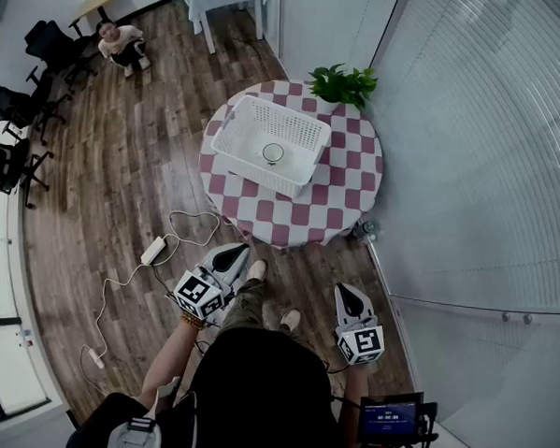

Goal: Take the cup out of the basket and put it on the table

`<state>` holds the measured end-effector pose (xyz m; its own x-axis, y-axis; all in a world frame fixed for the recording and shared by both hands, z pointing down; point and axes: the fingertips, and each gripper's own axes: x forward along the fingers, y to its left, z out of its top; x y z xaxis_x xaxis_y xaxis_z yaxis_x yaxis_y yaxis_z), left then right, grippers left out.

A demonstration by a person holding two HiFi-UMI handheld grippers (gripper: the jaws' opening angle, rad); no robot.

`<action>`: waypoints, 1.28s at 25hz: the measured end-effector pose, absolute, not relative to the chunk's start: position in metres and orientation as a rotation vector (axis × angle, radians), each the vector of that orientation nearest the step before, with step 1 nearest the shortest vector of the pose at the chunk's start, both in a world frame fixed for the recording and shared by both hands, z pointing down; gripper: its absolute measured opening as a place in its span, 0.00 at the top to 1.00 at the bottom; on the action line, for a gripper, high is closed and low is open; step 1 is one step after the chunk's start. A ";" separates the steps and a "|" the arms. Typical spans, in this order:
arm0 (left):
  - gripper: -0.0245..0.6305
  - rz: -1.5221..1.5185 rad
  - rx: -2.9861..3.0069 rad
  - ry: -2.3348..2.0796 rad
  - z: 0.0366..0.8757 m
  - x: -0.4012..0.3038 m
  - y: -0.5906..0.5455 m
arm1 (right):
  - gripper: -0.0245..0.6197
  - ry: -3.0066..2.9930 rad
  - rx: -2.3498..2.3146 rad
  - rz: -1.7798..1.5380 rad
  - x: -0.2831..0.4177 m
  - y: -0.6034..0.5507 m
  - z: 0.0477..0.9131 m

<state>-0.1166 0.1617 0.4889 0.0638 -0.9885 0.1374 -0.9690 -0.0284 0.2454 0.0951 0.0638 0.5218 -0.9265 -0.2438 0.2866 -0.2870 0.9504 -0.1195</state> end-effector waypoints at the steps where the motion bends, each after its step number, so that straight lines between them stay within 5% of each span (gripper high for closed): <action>1: 0.96 -0.065 2.047 -1.979 0.494 -0.119 0.156 | 0.95 -2.817 0.396 0.224 0.094 0.060 0.524; 32: 0.90 0.558 2.192 -1.668 0.527 -0.213 0.006 | 0.95 -2.640 0.619 0.292 0.112 0.023 0.555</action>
